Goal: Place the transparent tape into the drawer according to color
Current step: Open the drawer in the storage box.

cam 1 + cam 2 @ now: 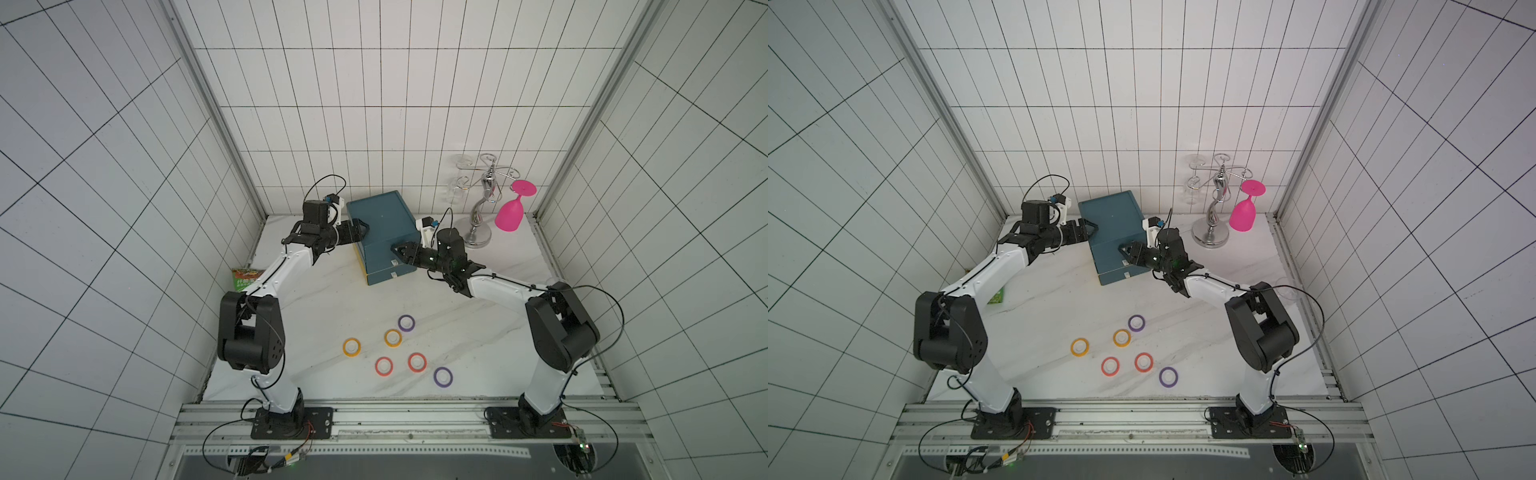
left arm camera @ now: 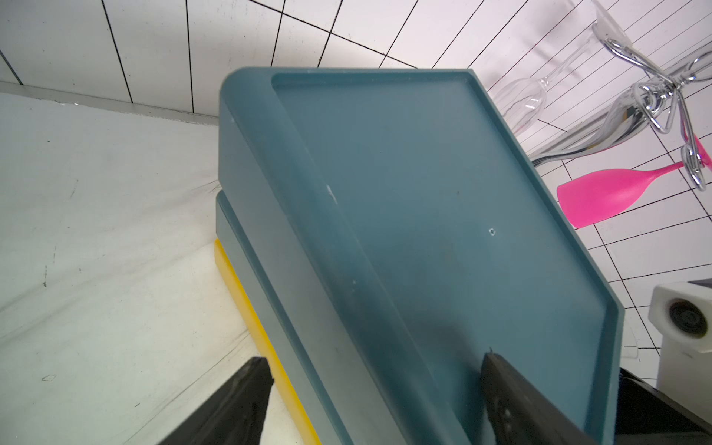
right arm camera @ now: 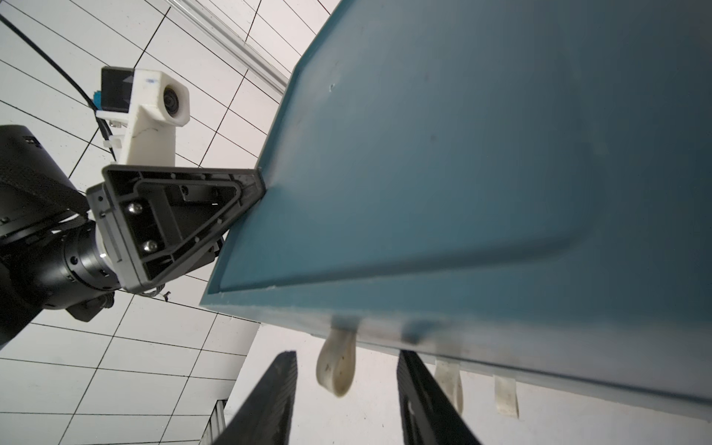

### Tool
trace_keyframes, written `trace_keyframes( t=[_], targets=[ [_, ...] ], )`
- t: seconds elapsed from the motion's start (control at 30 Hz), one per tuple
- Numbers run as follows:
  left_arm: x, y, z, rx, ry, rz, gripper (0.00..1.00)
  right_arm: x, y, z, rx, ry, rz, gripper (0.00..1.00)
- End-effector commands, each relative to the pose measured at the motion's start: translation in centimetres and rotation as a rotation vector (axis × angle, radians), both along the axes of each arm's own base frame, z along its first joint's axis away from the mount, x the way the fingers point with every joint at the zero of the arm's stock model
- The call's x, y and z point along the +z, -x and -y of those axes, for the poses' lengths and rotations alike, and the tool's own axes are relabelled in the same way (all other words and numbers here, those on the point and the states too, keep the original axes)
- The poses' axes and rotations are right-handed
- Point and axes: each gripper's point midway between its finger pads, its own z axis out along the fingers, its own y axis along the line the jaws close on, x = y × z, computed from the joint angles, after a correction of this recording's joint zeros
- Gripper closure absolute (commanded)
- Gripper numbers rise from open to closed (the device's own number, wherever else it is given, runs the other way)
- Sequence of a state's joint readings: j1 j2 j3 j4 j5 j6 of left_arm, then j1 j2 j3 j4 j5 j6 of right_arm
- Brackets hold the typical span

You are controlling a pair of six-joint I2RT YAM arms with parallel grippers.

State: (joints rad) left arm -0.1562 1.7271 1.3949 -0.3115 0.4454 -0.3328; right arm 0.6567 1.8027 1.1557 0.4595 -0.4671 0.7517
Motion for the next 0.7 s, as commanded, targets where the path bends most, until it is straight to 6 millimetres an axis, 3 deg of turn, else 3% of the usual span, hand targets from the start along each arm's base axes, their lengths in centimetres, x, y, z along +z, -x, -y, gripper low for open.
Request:
trace_keyframes(
  t=[0.0, 0.4, 0.5, 0.57, 0.67],
  targets=[
    [1.43, 0.24, 0.05, -0.008, -0.009, 0.036, 0.11, 2.12, -0.34, -0.95, 0.01, -0.049, 0.045, 0.58],
    [1.27, 0.29, 0.02, -0.011, -0.013, 0.031, 0.12, 1.9, -0.66, -1.63, 0.025, -0.065, 0.017, 0.73],
    [1.26, 0.25, 0.1, -0.013, -0.011, 0.03, 0.12, 1.99, -0.64, -1.55, 0.019, -0.069, 0.016, 0.85],
    [1.26, 0.18, 0.13, -0.012, -0.01, 0.029, 0.12, 2.08, -0.58, -1.37, 0.014, -0.069, 0.016, 0.99],
    [1.2, 0.17, 0.1, -0.01, -0.011, 0.027, 0.12, 1.96, -0.16, -0.99, 0.01, -0.06, 0.012, 1.0]
  ],
)
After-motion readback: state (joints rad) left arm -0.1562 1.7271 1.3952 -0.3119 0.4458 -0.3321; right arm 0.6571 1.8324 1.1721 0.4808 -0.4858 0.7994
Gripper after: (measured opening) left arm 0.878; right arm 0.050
